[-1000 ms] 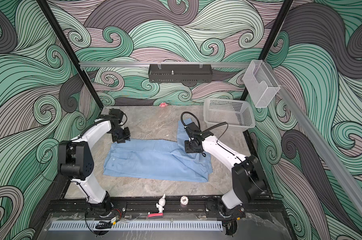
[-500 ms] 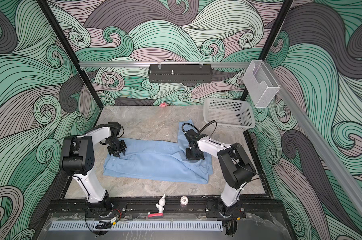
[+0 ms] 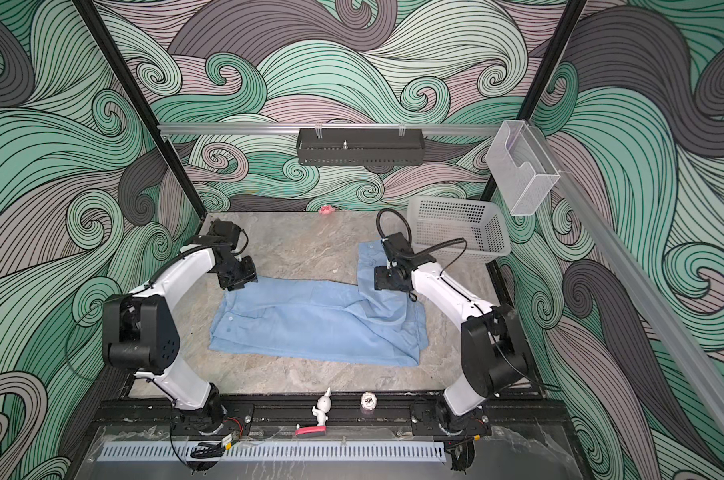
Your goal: Fold and stack the long sleeve shirts
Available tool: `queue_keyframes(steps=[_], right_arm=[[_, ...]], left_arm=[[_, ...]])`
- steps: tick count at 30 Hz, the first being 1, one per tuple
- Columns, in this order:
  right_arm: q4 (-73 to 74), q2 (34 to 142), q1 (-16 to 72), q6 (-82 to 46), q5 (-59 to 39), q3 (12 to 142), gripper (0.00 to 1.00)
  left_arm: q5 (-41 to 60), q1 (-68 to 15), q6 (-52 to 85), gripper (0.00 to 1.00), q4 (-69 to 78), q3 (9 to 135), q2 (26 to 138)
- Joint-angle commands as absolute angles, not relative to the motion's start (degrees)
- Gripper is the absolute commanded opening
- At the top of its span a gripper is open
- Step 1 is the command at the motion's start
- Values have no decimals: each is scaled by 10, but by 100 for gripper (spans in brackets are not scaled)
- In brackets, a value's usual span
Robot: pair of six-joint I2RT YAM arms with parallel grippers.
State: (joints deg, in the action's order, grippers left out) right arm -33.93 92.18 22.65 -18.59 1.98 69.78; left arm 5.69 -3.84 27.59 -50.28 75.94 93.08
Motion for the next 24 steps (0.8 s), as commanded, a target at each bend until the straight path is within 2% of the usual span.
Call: queue_keyframes(steps=[1, 16, 21, 24], right_arm=[[-350, 992, 215, -167, 54, 759, 75], [-478, 1323, 266, -207, 87, 1121, 75], [-524, 1408, 269, -207, 116, 1216, 70], [-541, 1441, 268, -205, 125, 1259, 60]], left_arm=[[79, -49, 262, 48, -508, 769, 908], [48, -44, 261, 48, -527, 770, 842], [52, -42, 254, 48, -528, 768, 833], [54, -42, 252, 48, -528, 769, 831]])
